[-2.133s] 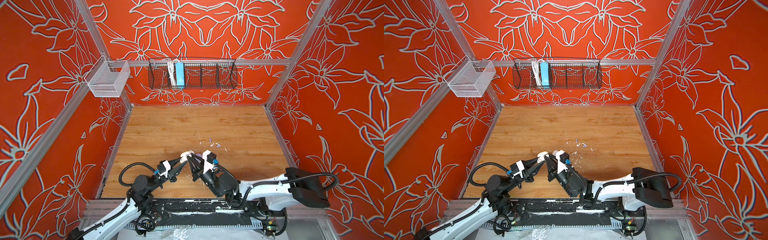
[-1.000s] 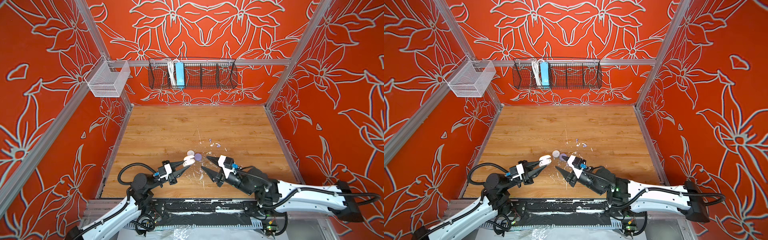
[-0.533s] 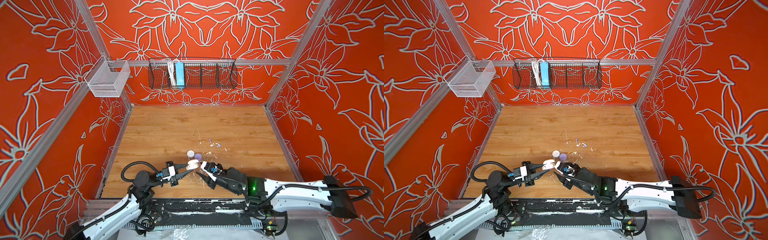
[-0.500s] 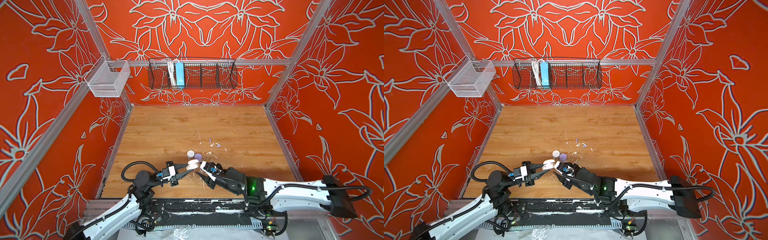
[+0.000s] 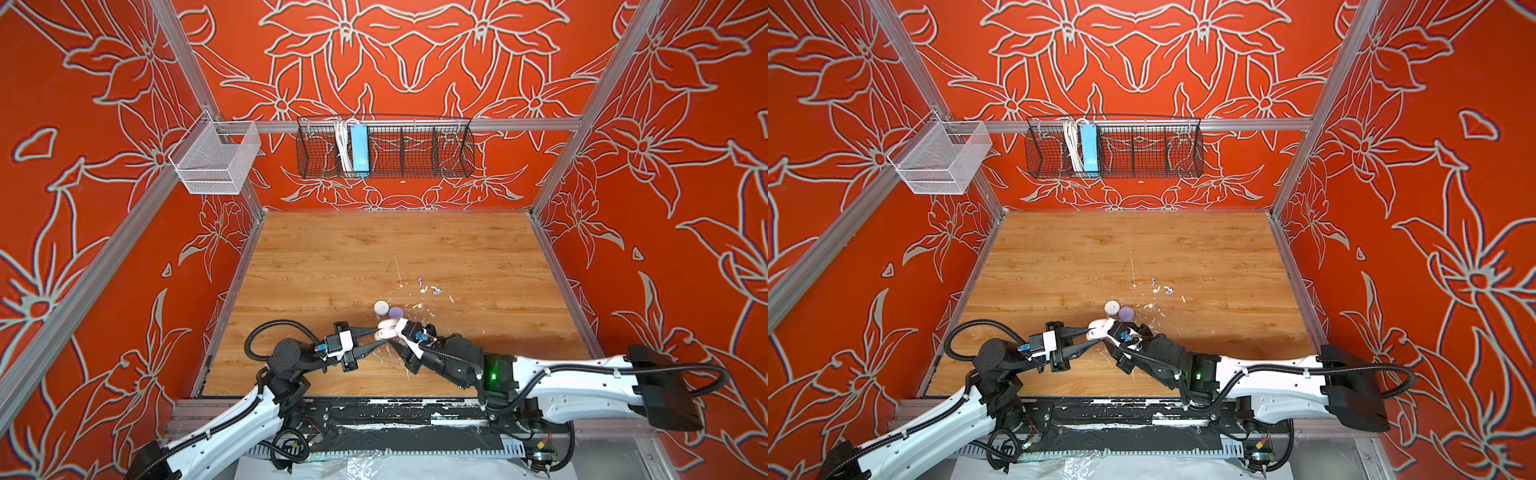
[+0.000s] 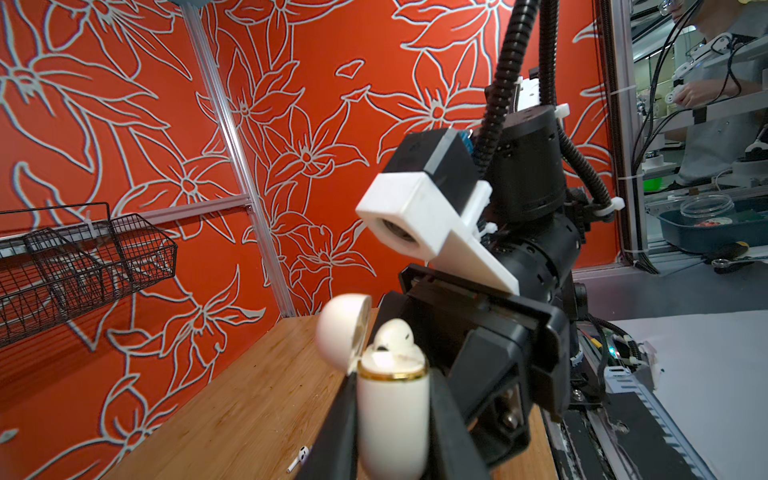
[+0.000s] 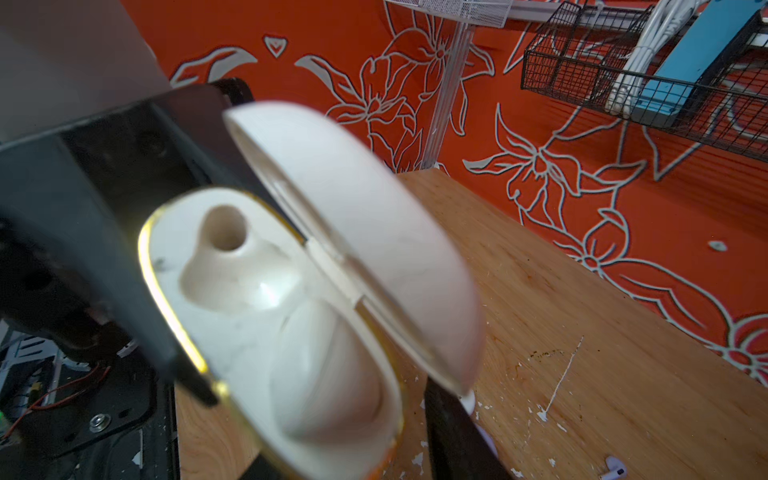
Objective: Insert the wireless bluetooth earbuds into the charging case
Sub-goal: 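Withdraw the right gripper from the case toward the scattered earbuds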
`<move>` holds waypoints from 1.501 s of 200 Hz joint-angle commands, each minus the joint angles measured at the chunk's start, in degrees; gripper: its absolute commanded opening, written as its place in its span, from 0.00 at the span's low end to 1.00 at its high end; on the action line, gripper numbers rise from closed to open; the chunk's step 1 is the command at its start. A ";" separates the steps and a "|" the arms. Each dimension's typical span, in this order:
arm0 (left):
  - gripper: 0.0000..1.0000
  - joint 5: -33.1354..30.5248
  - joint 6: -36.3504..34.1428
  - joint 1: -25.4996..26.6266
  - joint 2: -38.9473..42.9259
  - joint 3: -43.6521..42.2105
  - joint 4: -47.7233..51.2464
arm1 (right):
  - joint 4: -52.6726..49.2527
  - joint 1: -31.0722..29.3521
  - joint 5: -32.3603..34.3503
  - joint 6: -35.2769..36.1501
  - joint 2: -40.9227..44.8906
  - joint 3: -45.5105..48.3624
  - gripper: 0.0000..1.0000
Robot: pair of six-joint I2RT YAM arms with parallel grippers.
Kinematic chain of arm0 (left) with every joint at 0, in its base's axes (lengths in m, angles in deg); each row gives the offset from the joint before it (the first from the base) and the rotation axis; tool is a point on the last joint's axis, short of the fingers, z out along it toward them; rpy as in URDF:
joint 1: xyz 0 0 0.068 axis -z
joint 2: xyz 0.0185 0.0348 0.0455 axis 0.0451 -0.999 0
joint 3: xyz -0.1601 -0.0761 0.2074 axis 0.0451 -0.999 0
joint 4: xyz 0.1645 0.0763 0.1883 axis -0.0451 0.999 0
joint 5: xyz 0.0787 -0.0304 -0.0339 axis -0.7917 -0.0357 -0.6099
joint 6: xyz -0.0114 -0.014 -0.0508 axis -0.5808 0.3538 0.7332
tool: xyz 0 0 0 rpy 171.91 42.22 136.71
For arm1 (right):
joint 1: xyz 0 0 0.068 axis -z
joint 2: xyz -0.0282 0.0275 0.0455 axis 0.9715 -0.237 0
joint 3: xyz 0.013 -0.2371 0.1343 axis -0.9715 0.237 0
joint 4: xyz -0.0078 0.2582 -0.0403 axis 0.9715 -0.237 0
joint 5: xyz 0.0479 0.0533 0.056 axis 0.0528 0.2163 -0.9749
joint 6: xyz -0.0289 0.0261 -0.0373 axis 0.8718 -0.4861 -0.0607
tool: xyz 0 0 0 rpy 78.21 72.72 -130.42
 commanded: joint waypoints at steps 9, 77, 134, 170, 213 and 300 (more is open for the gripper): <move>0.00 -0.77 0.12 0.52 0.42 1.41 -0.13 | 9.22 0.19 3.69 1.65 -1.86 -1.65 0.42; 0.00 -4.42 0.16 0.52 0.49 1.09 0.80 | 16.52 0.25 3.27 1.43 -2.61 -1.55 0.34; 0.00 -5.47 0.64 0.52 -0.18 1.45 1.31 | 15.12 0.26 2.03 1.13 -0.61 -1.75 0.30; 0.00 -5.92 0.72 0.52 -0.68 1.44 1.23 | 14.64 0.26 2.75 0.72 1.47 -1.58 0.25; 0.00 -9.50 1.94 0.52 -0.92 1.05 1.19 | 8.54 0.26 2.65 0.93 2.30 -4.24 0.23; 0.00 -31.63 7.36 0.17 1.64 -3.97 -3.00 | -43.34 23.85 4.16 -30.67 8.93 -11.84 0.42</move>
